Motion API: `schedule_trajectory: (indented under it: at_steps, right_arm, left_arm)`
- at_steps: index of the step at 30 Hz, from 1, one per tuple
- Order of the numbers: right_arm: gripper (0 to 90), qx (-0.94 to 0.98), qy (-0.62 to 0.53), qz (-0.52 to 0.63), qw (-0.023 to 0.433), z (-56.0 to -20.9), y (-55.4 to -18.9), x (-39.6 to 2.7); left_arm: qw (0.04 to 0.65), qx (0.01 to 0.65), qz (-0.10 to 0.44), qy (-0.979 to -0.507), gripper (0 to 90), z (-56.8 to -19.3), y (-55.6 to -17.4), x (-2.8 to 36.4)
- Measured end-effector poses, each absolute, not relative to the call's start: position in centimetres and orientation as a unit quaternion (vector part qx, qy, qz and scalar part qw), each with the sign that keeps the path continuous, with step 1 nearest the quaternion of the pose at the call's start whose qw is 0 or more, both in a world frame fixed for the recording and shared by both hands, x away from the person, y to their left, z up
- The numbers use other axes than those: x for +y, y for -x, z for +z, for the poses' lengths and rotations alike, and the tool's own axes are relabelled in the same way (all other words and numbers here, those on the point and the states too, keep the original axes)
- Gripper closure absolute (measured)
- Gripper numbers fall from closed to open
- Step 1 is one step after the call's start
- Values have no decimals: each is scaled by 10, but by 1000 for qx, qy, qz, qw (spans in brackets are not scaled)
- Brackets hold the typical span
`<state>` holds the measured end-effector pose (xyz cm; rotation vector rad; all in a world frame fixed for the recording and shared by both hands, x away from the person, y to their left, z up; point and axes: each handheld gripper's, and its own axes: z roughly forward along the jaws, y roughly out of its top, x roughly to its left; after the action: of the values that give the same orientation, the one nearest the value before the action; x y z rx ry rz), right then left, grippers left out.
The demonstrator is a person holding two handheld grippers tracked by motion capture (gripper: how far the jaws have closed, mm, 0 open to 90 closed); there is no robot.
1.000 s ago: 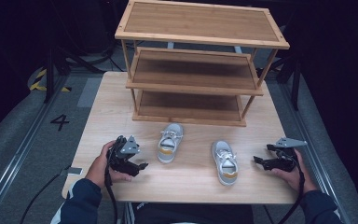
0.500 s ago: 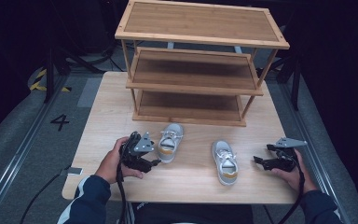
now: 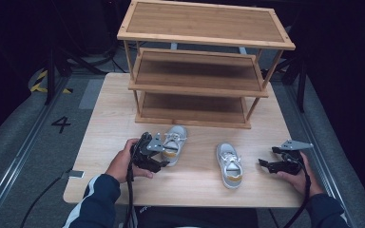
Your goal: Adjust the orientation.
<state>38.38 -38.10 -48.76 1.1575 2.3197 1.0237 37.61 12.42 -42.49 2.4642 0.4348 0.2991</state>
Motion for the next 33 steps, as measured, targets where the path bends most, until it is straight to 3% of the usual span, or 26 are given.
schedule_trajectory:
  at_steps: [3, 13, 25, 33]
  right_arm:
    - [137, 819, -409, 362, 176, -488, -384, -381]
    - [137, 819, -409, 362, 176, -488, -384, -381]
    - [139, 819, -409, 362, 176, -488, -384, -381]
    - [140, 819, -409, 362, 176, -488, -384, -381]
  left_arm:
    - [322, 156, 98, -929, 426, -424, -375, 122]
    - [310, 128, 116, -935, 416, -412, -370, 102]
    - [232, 91, 76, -965, 444, -419, -390, 76]
    - [225, 79, 62, -969, 556, -424, -402, 75]
